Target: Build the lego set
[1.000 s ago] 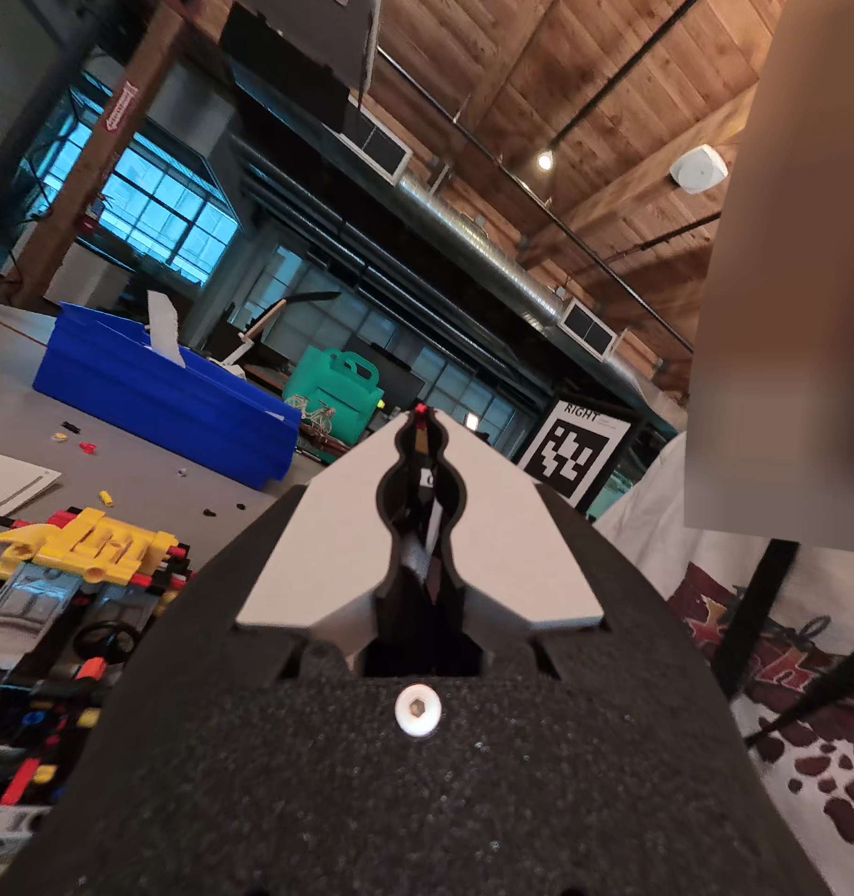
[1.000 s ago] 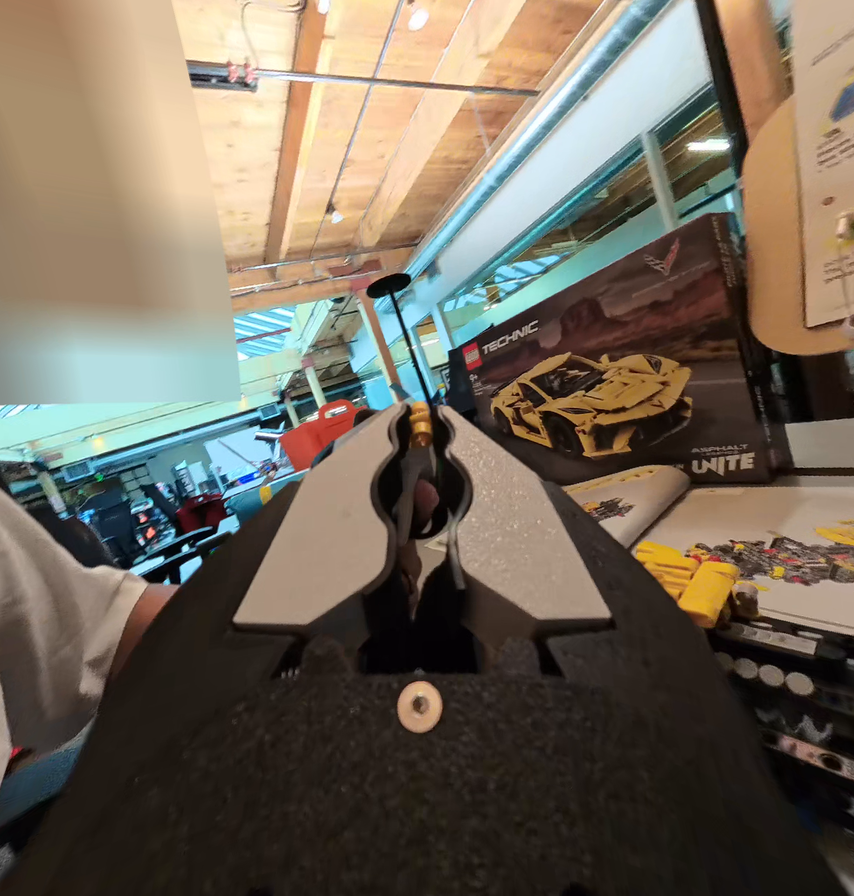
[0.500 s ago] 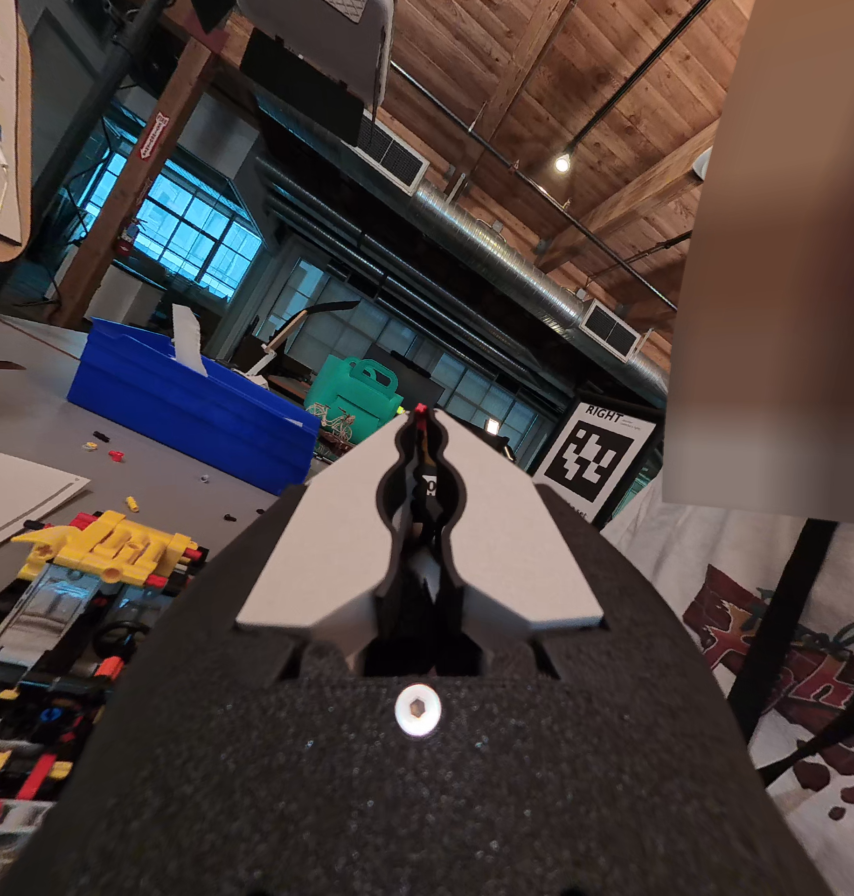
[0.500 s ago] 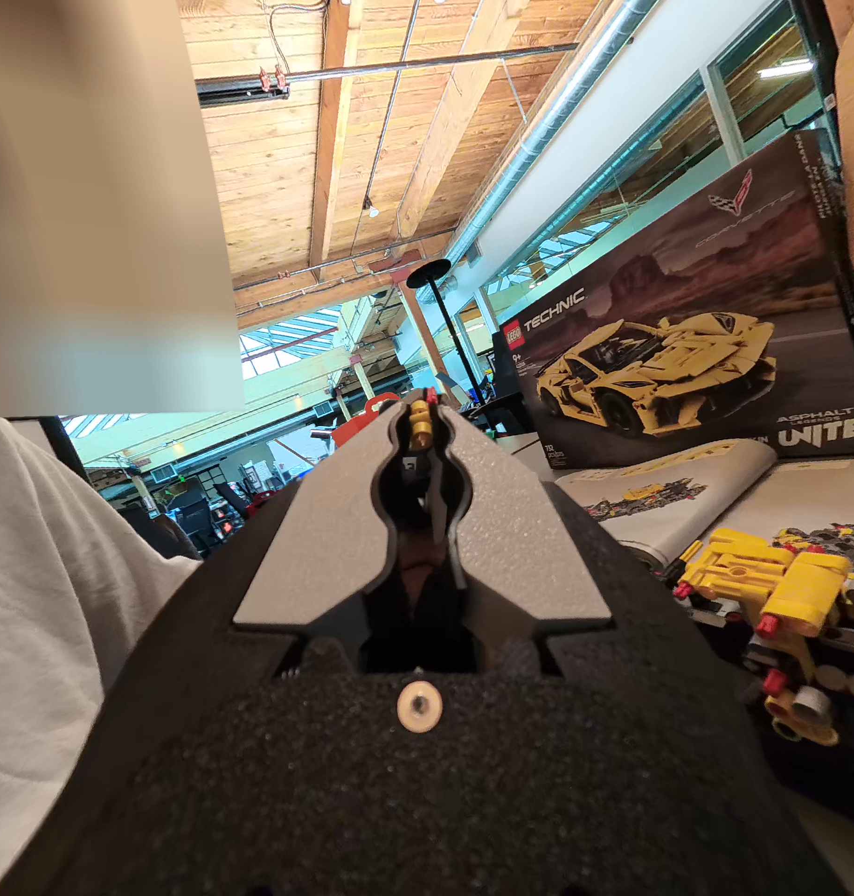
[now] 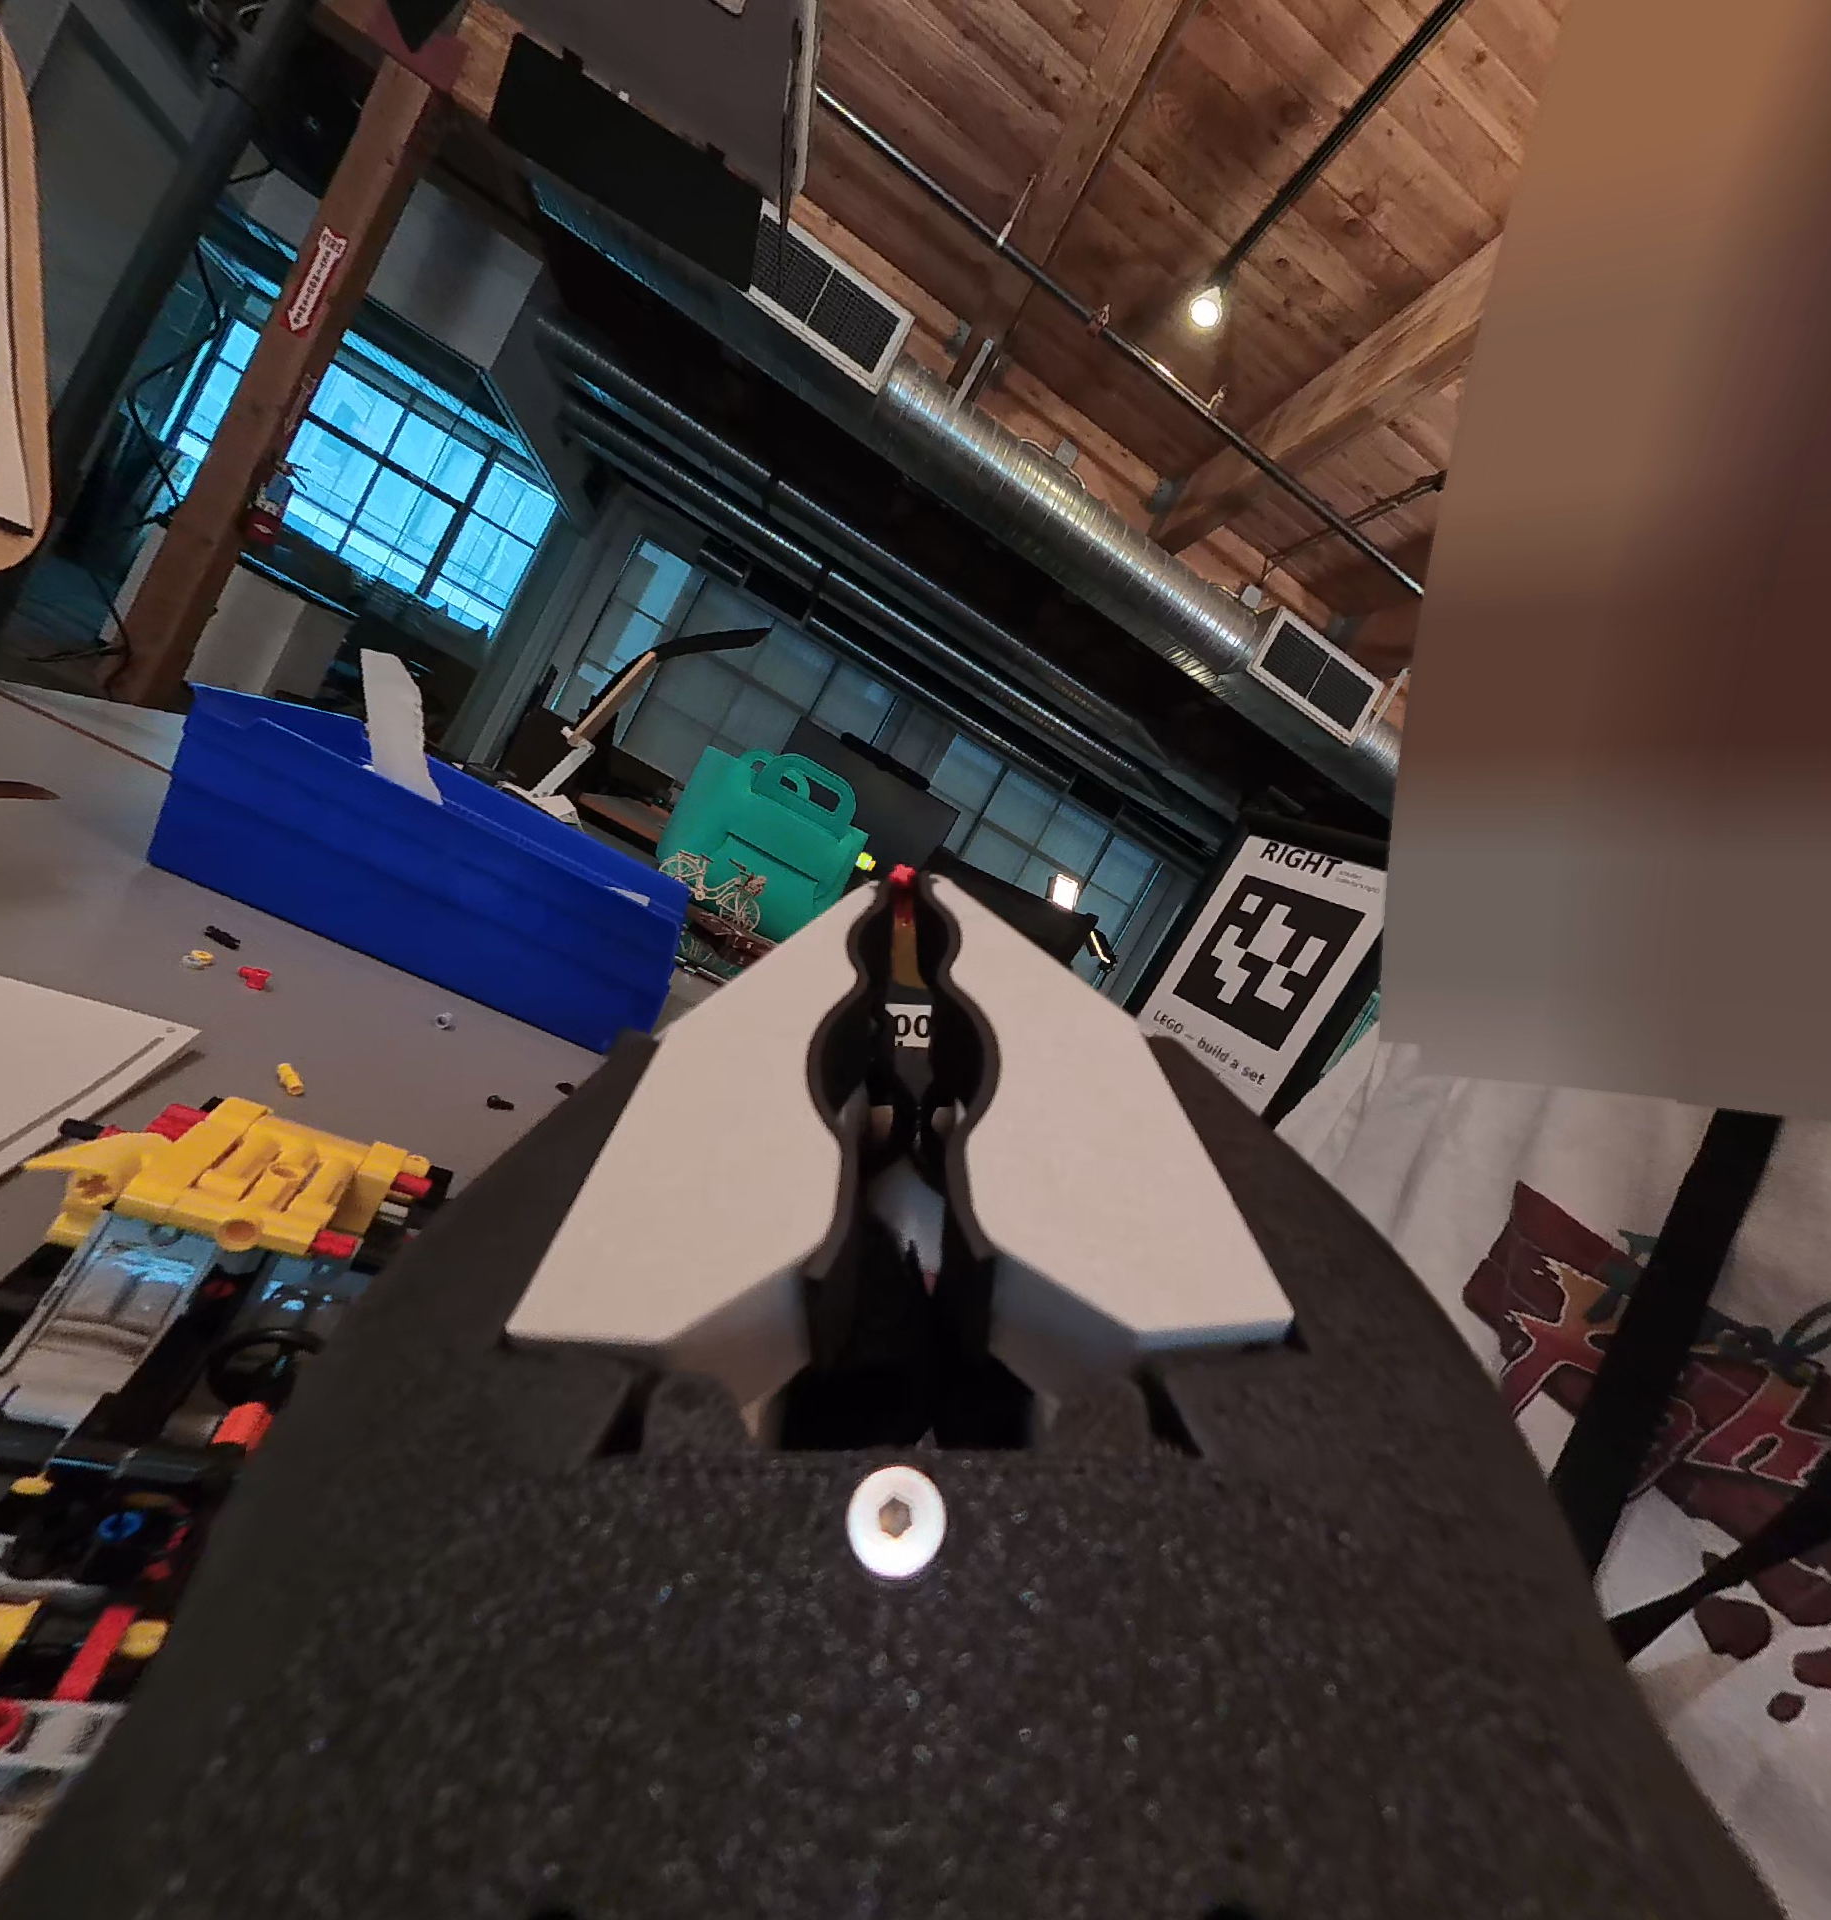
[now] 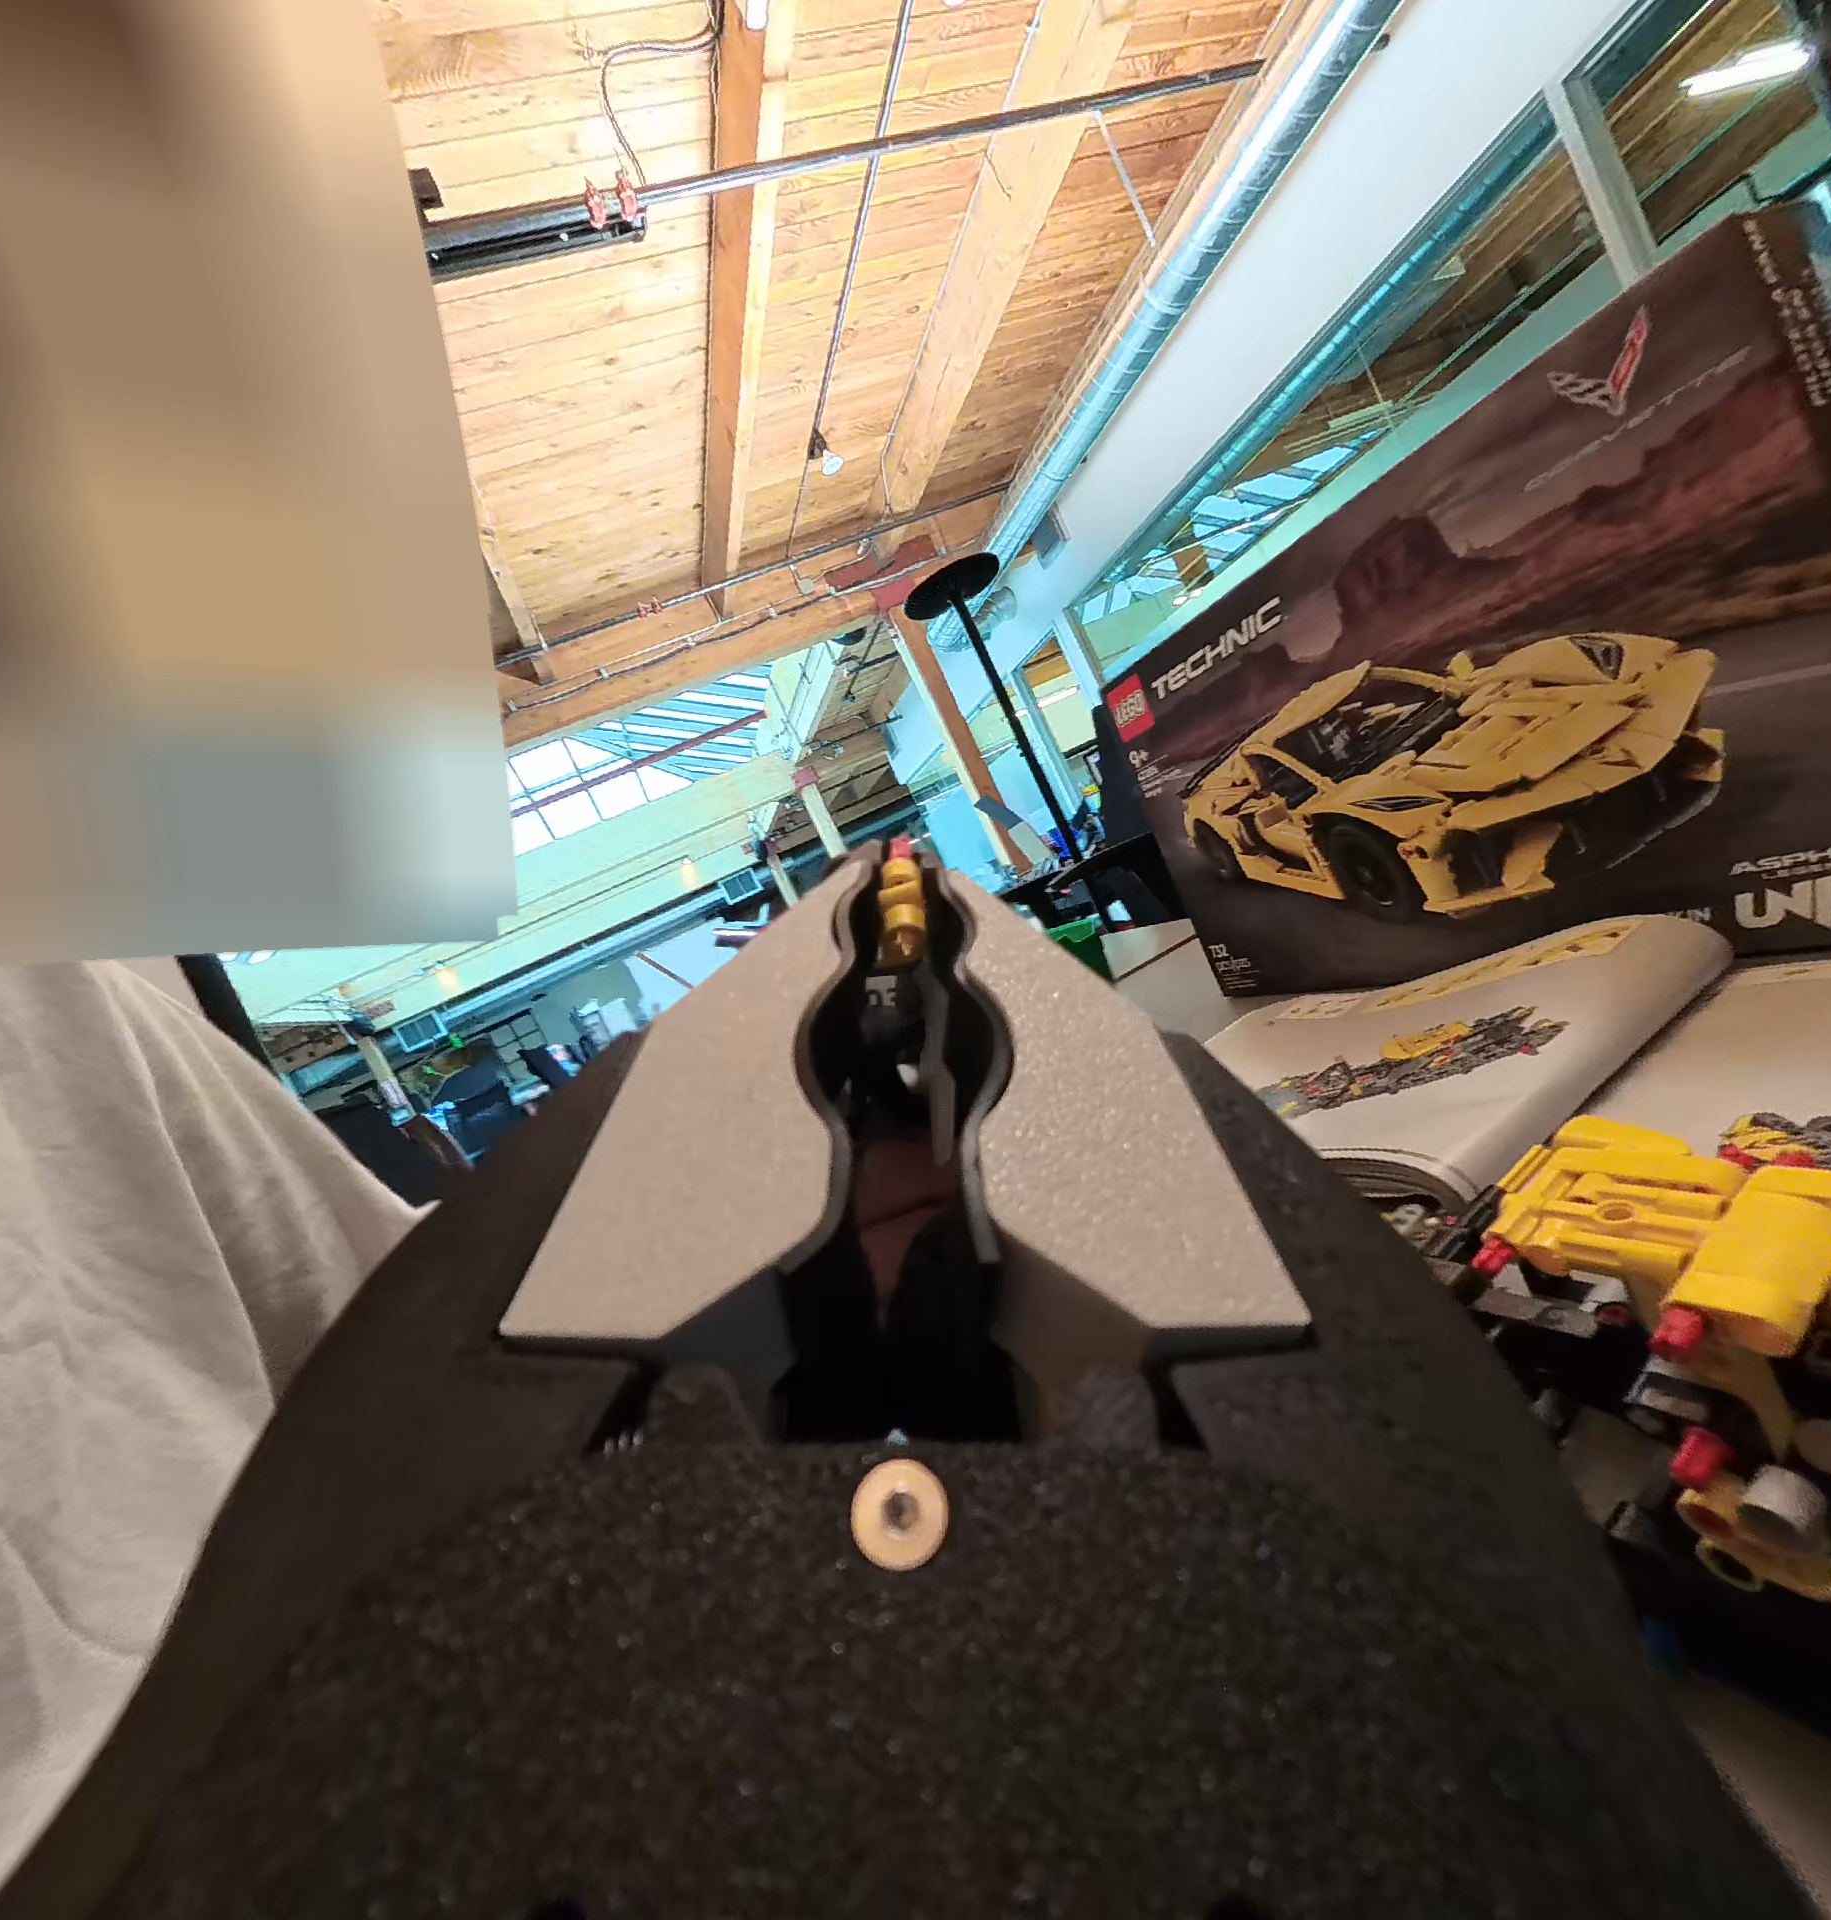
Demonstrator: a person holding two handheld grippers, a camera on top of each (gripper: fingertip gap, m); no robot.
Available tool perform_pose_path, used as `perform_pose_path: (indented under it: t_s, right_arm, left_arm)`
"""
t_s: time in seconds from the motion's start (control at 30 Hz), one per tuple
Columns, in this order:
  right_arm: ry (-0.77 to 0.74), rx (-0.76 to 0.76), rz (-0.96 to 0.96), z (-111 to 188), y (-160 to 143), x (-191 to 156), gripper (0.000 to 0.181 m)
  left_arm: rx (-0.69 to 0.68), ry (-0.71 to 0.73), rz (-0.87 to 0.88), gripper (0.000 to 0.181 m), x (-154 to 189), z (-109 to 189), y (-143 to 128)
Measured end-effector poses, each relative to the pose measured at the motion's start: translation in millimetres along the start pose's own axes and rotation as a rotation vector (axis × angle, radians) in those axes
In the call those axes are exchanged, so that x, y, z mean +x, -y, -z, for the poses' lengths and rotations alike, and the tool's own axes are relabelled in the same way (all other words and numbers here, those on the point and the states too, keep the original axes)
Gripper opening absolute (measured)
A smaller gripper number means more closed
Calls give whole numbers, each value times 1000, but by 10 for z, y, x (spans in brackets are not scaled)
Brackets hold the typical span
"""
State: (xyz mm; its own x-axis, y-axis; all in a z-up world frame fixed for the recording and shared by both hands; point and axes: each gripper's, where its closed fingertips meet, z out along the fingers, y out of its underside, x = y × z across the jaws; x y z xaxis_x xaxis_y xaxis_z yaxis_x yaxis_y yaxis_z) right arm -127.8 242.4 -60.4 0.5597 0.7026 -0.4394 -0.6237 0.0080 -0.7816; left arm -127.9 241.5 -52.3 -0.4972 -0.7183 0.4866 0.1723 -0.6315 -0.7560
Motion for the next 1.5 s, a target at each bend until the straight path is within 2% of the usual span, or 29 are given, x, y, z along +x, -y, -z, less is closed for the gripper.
perform_pose_path:
  t_s: [0.3, 0.57, 0.77, 0.9, 1.2, 1.27, 1.4, 1.5]
  right_arm:
    - [-67, -45, 165, 5, -33, 48, 8]
    - [-193, -147, 616, 8, -70, 101, 8]
    - [-272, -152, 826, 2, -38, 95, 8]
    - [-303, -185, 949, 2, -58, 109, 8]
    - [-381, -214, 1074, 6, -61, 140, 8]
    - [-427, -221, 1099, 29, -28, 187, 8]
    - [-355, -237, 984, 4, -103, 189, 8]
    - [-356, -239, 987, 6, -108, 187, 8]
  left_arm:
    - [-38, 31, 34, 3, -57, 24, -23]
    - [-24, 49, 169, 3, -121, 41, -51]
    - [92, 10, 370, 3, -128, 36, -35]
    - [79, 11, 391, 3, -142, 47, -49]
    - [157, 18, 462, 3, -181, 53, -66]
    - [136, 32, 458, 0, -199, 51, -102]
    - [113, 35, 424, 0, -188, 48, -78]
    - [57, 42, 354, 0, -184, 56, -87]
